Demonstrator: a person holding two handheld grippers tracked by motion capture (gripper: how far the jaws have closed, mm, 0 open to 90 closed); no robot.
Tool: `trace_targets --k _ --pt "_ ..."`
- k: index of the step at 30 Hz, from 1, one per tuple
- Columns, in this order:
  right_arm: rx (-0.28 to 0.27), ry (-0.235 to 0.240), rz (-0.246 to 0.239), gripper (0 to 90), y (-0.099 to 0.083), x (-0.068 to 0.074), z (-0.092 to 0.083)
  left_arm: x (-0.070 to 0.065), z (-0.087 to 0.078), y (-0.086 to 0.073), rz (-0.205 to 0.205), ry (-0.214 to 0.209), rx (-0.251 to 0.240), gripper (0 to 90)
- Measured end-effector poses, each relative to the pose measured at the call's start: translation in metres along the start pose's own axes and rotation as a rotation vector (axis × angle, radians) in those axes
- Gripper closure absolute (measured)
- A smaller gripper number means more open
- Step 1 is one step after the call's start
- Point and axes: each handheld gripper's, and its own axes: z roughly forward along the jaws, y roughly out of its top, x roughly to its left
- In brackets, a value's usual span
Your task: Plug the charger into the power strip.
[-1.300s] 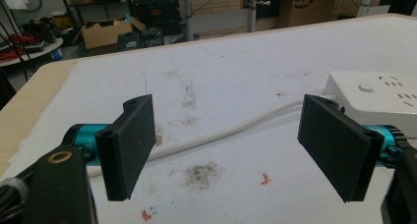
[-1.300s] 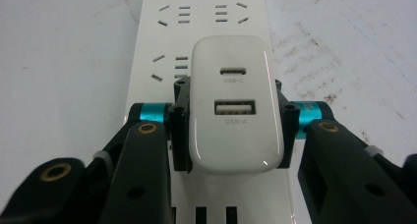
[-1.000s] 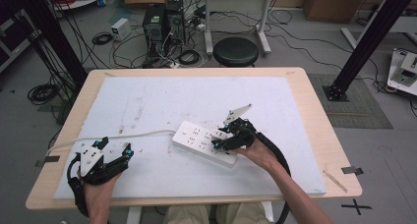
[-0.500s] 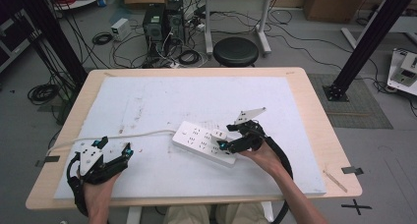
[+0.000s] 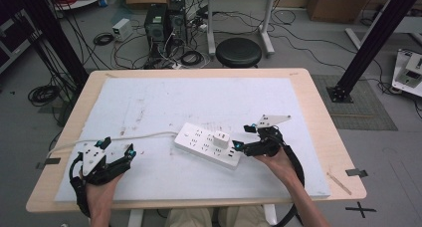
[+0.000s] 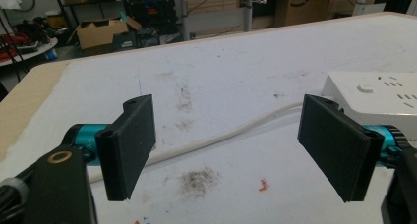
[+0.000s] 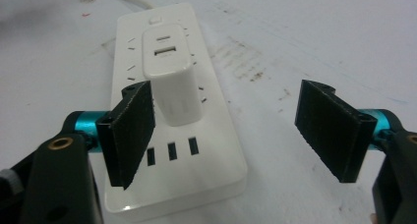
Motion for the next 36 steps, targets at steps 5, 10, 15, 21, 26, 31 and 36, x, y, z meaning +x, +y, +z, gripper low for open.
trace_targets --k 5,10,15,21,26,31,36 --pt "-0.124 -0.09 0.036 22.1 -0.016 0.001 -0.02 0.001 0.001 0.001 0.001 -0.003 0.001 22.1" --pt "-0.223 -0.169 0.1 22.1 -0.032 -0.001 -0.04 0.0 0.003 0.001 0.001 -0.004 -0.001 22.1" --pt "-0.279 -0.241 0.128 22.0 -0.046 -0.003 -0.055 0.0 0.005 0.002 0.005 -0.006 0.001 22.1" --pt "-0.308 -0.297 0.165 21.9 -0.063 -0.008 -0.069 0.001 0.005 0.002 0.005 -0.006 0.004 22.1" --pt "-0.326 -0.318 0.188 21.9 -0.073 -0.012 -0.079 0.003 0.004 0.002 0.005 -0.001 0.007 22.1" --pt "-0.326 -0.323 0.202 21.9 -0.076 -0.013 -0.082 0.003 0.005 0.003 0.007 -0.005 0.007 22.1" --pt "-0.319 -0.321 0.197 21.9 -0.077 -0.014 -0.08 0.002 0.006 0.003 0.006 -0.007 0.004 22.1"
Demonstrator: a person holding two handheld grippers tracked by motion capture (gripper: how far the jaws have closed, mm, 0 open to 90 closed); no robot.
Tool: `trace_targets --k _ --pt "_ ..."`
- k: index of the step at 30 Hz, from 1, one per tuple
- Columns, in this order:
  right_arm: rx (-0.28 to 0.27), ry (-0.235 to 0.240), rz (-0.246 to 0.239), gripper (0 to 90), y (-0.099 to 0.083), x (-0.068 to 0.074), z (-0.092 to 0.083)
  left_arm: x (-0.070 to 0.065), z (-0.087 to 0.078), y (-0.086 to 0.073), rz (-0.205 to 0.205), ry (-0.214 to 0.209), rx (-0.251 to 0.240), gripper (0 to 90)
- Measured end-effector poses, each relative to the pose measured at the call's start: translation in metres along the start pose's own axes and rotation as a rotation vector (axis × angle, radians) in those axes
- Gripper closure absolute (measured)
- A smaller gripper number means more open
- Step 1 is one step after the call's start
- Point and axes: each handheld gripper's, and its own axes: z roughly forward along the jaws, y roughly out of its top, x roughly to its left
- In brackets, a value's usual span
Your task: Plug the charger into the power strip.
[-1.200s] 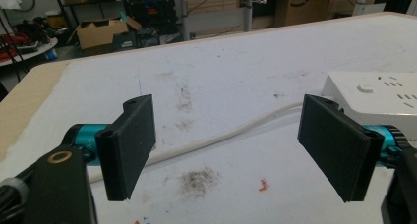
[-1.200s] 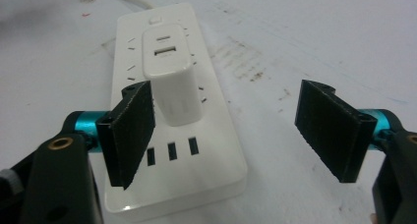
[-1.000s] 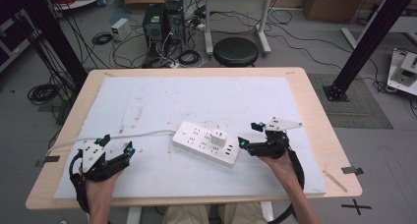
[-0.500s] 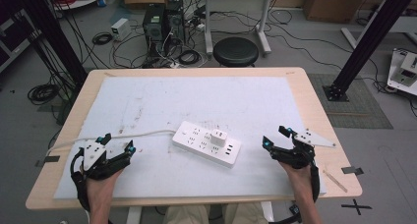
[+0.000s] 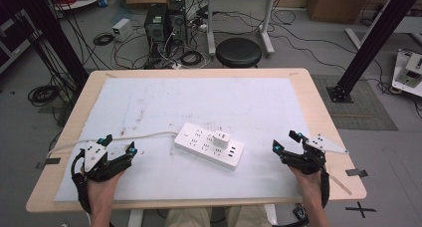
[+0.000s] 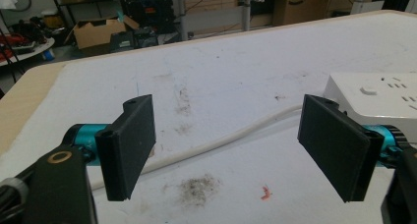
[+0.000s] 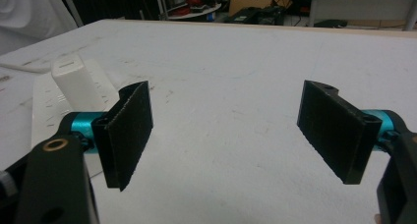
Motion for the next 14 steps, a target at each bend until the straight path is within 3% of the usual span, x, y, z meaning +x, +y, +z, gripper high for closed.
trace_targets --k 14 --pt "0.001 0.001 -0.011 21.4 -0.0004 -0.0007 0.0037 0.0008 0.0013 -0.0009 -0.006 0.0 -0.001 22.1"
